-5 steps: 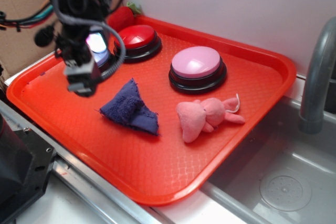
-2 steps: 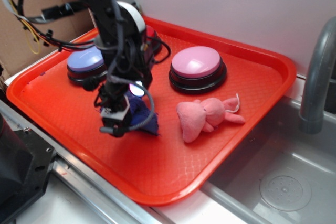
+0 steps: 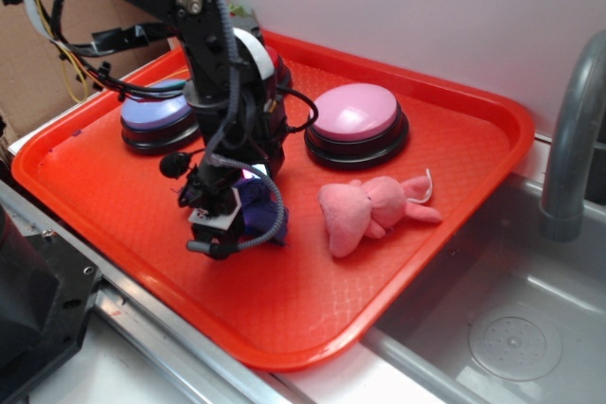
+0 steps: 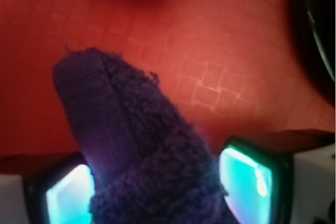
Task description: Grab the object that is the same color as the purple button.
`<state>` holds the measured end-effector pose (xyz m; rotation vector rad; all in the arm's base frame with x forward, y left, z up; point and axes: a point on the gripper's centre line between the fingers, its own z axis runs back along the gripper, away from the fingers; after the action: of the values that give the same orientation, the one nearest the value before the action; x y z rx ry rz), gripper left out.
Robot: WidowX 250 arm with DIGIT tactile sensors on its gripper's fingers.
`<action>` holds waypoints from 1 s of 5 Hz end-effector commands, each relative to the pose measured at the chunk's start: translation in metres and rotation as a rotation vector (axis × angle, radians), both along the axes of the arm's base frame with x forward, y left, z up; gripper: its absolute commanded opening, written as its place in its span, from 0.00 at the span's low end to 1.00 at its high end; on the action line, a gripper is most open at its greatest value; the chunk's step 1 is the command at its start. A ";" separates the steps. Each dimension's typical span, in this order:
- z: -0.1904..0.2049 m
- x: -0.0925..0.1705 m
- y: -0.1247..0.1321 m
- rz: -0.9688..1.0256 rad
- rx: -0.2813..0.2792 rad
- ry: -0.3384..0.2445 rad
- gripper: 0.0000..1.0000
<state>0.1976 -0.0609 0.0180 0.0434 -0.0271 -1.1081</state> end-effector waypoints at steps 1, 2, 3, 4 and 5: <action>-0.001 0.006 0.002 0.033 0.010 -0.003 0.00; -0.001 0.006 0.004 0.055 0.017 0.002 0.00; 0.007 0.006 0.010 0.162 0.077 -0.005 0.00; 0.018 0.005 0.016 0.356 0.081 -0.015 0.00; 0.042 0.004 0.024 0.606 0.090 0.000 0.00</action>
<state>0.1942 -0.0320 0.0501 0.1148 0.0879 -0.5025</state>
